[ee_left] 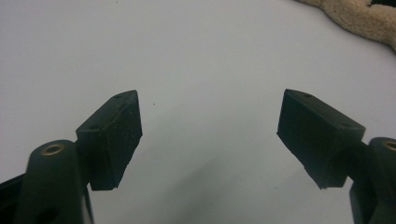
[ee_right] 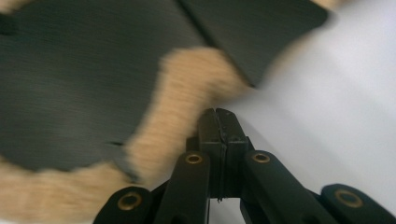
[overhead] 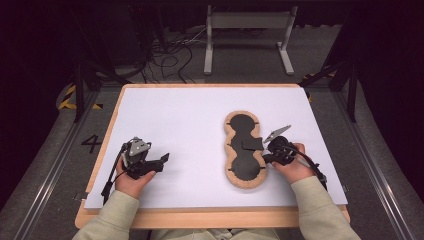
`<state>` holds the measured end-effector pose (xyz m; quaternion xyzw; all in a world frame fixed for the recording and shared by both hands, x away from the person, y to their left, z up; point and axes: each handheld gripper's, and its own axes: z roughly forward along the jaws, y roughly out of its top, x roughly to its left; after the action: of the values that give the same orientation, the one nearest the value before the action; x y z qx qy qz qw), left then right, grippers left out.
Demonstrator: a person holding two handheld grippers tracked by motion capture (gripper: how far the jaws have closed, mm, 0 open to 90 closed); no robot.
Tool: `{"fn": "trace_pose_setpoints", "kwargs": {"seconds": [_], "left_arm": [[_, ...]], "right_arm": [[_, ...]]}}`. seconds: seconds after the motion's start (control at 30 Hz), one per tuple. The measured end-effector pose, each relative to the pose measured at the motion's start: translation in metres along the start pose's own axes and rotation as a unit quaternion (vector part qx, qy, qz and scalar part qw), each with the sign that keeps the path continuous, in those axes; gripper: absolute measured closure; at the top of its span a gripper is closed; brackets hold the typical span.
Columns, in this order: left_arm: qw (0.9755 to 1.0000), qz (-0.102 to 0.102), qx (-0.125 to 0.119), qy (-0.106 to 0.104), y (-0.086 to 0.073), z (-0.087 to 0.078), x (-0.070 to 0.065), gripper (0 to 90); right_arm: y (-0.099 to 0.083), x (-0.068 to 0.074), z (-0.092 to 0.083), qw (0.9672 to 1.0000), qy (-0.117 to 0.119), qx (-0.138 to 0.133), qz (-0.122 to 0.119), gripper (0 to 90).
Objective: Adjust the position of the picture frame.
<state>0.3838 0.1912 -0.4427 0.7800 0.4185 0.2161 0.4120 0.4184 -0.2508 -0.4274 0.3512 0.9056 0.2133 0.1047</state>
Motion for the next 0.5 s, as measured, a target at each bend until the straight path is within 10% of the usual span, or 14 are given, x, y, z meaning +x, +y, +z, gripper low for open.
{"fn": "trace_pose_setpoints", "kwargs": {"seconds": [0.5], "left_arm": [[1.0000, 0.004, 0.005, 0.002, -0.001, -0.001, 0.000, 22.3]], "right_arm": [[0.043, 0.066, 0.016, 0.9932, 0.058, 0.014, -0.100, 90.0]]}}
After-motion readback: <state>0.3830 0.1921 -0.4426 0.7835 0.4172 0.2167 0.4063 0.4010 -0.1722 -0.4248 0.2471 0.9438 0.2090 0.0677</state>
